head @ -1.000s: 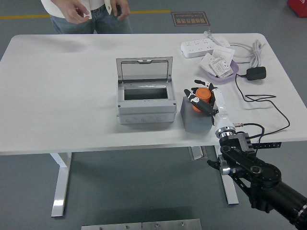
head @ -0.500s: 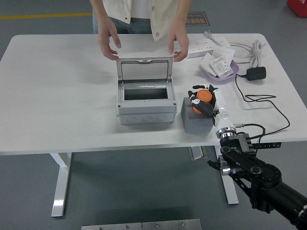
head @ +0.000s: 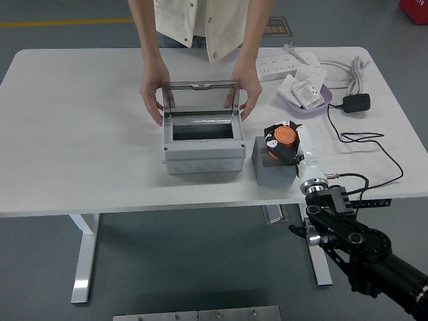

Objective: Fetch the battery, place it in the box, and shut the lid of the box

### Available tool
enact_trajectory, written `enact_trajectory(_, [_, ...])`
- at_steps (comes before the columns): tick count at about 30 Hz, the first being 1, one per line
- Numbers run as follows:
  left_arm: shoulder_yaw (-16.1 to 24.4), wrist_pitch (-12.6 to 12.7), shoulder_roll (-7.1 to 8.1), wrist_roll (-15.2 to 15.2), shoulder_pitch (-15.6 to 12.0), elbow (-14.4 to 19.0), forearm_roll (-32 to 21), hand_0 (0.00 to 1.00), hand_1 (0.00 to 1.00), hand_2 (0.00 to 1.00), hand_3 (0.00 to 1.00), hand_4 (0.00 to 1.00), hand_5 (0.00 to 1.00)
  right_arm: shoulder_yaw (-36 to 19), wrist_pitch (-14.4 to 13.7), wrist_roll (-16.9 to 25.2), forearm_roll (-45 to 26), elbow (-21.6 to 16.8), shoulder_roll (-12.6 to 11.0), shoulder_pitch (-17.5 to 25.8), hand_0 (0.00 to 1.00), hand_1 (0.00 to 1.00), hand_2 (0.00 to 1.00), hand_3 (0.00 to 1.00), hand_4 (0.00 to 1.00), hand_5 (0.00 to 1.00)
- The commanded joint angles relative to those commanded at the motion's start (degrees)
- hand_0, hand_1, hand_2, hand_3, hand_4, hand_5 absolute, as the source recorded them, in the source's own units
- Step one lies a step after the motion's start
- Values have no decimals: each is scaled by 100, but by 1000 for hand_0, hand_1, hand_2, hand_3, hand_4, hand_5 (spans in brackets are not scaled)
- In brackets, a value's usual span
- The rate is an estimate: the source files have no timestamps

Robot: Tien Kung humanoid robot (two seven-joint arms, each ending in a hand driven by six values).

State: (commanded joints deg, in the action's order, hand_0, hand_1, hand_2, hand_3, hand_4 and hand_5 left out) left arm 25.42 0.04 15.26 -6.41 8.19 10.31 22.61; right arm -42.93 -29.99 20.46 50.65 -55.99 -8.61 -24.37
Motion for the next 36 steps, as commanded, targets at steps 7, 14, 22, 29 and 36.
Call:
enact_trajectory(7, [-6, 16, 10, -1, 5, 0, 14, 618, 776, 731, 717, 617, 147, 68, -34, -89, 95, -127, -67, -107, 300, 269, 272, 222, 2, 2])
enact_trajectory(14, [-50, 26, 8, -4, -3, 0, 7, 617, 777, 731, 717, 615, 143, 110, -100, -177, 227, -322, -212, -302, 263, 235, 248, 211, 2, 2])
enact_trajectory(22, [-128, 31, 3, 3, 1, 0, -29, 618, 778, 735, 718, 624, 152, 51, -144, -275, 459, -613, -348, -479, 264, 233, 242, 214, 2, 2])
enact_trajectory(29, [-53, 42, 9, -11, 5, 0, 53, 618, 778, 741, 721, 643, 168, 0, -69, -694, 1110, -1099, -464, -528, 262, 230, 239, 219, 2, 2])
enact_trajectory(36, [41, 43, 22, -69, -21, 0, 151, 618, 778, 741, 721, 651, 181, 120, 444, -1594, 2382, -1806, -599, -652, 244, 226, 237, 219, 2, 2])
